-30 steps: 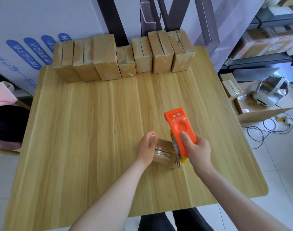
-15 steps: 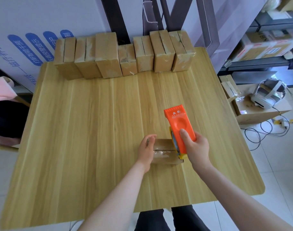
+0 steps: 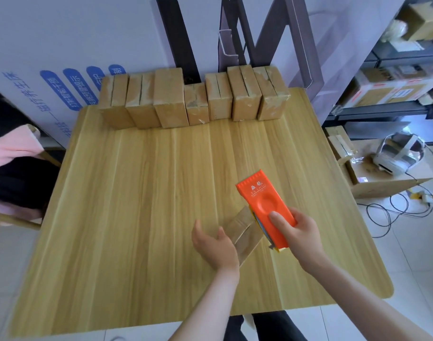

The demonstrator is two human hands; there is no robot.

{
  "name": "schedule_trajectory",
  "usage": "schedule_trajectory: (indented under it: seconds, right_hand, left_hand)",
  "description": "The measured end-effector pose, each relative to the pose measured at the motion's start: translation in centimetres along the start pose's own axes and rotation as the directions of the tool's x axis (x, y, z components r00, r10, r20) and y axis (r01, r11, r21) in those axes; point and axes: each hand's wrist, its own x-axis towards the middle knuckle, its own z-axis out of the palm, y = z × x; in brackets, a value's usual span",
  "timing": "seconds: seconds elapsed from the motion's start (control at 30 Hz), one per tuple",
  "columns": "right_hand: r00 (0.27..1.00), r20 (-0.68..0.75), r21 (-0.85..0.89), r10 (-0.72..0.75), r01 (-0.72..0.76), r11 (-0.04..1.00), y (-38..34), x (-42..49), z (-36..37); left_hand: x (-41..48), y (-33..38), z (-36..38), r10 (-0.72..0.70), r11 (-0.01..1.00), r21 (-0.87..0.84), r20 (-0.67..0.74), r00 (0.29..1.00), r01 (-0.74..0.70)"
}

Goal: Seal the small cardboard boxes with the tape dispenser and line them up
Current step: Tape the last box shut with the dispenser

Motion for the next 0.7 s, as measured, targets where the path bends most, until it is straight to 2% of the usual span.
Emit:
schedule_trajectory:
  seconds: [0.07, 0.13, 0.2, 0.27, 0.37, 0.47, 0.57, 0.7]
  right_hand:
    - [0.999, 0.025, -0.066, -0.04, 0.041, 0.997, -0.3, 0.0, -0.8]
    - [0.996, 0.049, -0.137, -0.076, 0.082, 0.987, -0.3, 0.1, -1.6]
    - [0.993, 0.068, -0.181, -0.099, 0.11, 0.977, -0.4, 0.1, -2.2]
    - [0.99, 0.084, -0.203, -0.111, 0.126, 0.971, -0.4, 0.1, -2.5]
    - [0.985, 0.101, -0.236, -0.137, 0.157, 0.959, -0.4, 0.1, -2.8]
    - [0.982, 0.107, -0.27, -0.158, 0.181, 0.946, -0.3, 0.2, -3.0]
    - [0.98, 0.113, -0.278, -0.166, 0.192, 0.941, -0.3, 0.1, -3.2]
    - [0.979, 0.113, -0.257, -0.168, 0.192, 0.947, -0.2, 0.1, -3.6]
  left_hand:
    - [1.2, 2.9, -0.6, 0.105, 0.991, -0.094, 0.13, 0.986, -0.094]
    - [2.2, 6.7, -1.4, 0.096, 0.967, -0.255, 0.364, 0.926, 0.0]
    - [3.0, 10.0, -2.2, 0.07, 0.961, -0.257, 0.589, 0.805, 0.104]
    - [3.5, 12.3, -2.8, 0.076, 0.976, -0.195, 0.714, 0.696, 0.094]
    - [3.6, 13.5, -3.3, 0.136, 0.987, -0.16, 0.779, 0.613, -0.015]
    - [3.6, 13.6, -3.2, 0.13, 0.991, -0.116, 0.782, 0.61, -0.063]
    - [3.7, 13.9, -3.1, 0.031, 0.997, -0.068, 0.8, 0.599, 0.039]
    - [4.0, 14.6, -2.6, -0.128, 0.978, 0.027, 0.861, 0.493, 0.206]
